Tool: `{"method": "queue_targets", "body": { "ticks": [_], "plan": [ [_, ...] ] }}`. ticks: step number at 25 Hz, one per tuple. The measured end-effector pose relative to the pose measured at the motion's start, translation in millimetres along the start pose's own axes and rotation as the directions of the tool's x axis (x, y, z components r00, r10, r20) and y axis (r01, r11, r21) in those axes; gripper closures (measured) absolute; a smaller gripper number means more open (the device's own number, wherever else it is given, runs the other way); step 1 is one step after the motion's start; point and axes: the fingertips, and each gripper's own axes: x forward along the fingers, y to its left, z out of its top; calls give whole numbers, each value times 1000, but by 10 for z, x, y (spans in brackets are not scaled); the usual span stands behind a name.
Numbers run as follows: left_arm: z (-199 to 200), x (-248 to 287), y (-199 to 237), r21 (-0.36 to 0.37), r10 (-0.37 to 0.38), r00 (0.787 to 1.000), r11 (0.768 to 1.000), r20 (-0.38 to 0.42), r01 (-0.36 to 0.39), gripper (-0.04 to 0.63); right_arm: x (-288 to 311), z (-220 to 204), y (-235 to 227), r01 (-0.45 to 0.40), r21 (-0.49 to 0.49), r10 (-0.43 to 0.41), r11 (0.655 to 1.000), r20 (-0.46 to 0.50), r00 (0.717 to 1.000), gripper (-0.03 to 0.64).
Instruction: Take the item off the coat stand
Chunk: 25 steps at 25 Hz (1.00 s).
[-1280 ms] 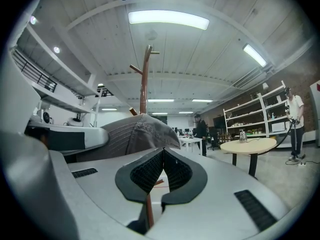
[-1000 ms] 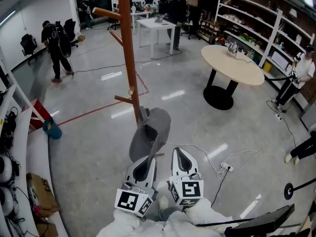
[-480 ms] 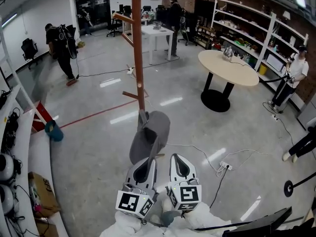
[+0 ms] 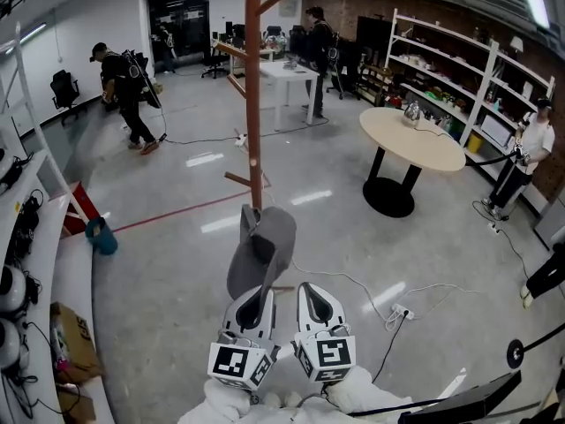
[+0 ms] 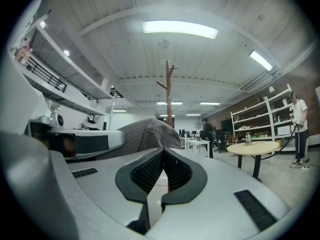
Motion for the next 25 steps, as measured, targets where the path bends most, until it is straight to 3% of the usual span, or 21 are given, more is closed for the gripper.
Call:
{"method": "queue_targets", "body": {
  "ticks": [10, 25],
  "plan": [
    [-15, -5, -76, 11, 15, 1000, 1000, -11, -15, 577, 26, 18, 18, -45, 6, 45, 999, -1, 999, 607],
    [23, -11, -70, 62, 17, 1000, 998, -1, -17, 577, 43, 3, 54, -47, 6, 47, 999, -4, 999, 607]
  ]
}}
